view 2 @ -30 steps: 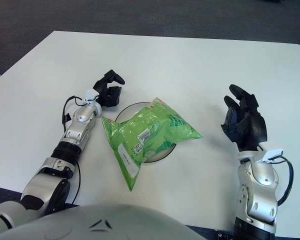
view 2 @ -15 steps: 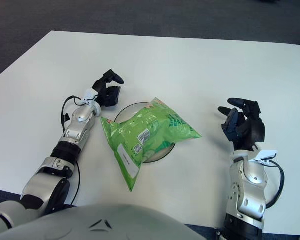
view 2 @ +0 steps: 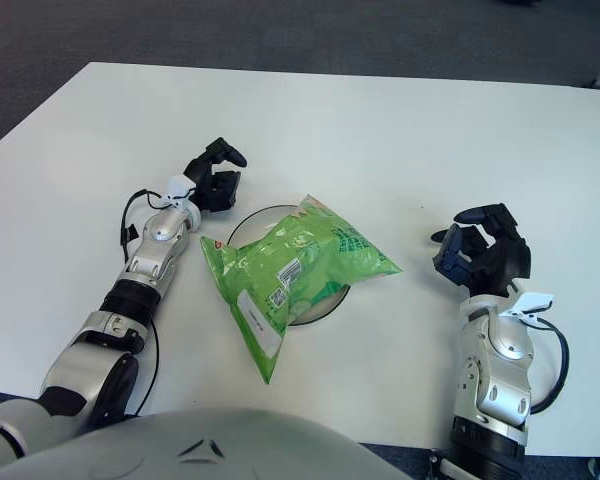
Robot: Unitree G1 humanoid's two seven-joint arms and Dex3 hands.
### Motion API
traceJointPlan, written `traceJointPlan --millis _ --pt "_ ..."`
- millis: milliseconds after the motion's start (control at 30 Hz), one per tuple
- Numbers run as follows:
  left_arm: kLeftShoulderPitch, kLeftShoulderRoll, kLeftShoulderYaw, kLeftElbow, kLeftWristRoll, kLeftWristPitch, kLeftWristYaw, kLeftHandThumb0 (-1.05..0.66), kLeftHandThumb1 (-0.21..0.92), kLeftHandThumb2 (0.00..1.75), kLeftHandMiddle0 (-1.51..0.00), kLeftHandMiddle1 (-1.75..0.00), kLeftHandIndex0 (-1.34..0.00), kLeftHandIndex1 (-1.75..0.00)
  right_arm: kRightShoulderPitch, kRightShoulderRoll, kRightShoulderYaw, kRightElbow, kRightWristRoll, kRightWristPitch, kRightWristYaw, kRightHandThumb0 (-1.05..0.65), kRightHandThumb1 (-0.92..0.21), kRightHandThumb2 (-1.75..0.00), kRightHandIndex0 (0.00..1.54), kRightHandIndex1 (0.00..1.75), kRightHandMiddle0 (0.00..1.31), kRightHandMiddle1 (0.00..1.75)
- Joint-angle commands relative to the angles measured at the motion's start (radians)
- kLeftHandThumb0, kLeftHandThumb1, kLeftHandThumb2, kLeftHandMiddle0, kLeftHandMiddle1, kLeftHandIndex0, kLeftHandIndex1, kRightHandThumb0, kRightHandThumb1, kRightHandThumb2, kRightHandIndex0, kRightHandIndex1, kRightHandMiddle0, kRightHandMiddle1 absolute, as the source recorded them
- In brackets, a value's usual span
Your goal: Put the snack into the plate.
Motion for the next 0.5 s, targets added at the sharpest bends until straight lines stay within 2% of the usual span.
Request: traceJointPlan --millis 0,167,467 --pt "0.061 0.002 -0.001 0.045 -0.003 0.004 -0.012 -0.38 0.68 0.85 -1.04 -1.75 -0.33 -1.75 0.0 0.043 0.011 0.075 -0.008 0.002 -0.025 -0.01 0.05 -1.67 0.89 1.59 0.71 1.75" --pt "0.054 0.001 0.001 0.058 -0.006 -0.002 -0.018 -0.38 0.68 0.85 -1.04 -1.75 -0.33 -1.75 -0.013 0.068 0.002 0.087 0.005 0.007 -0.075 -0.01 0.1 -1.73 0.96 1.57 0.73 1.75" --pt "0.043 0.003 0.006 0.075 -0.016 -0.016 -0.027 -0.38 0.69 0.84 -1.04 -1.75 -0.33 -1.75 -0.015 0.08 0.006 0.077 0.059 0.028 -0.078 -0.01 0.1 -1.75 0.95 1.64 0.7 1.75"
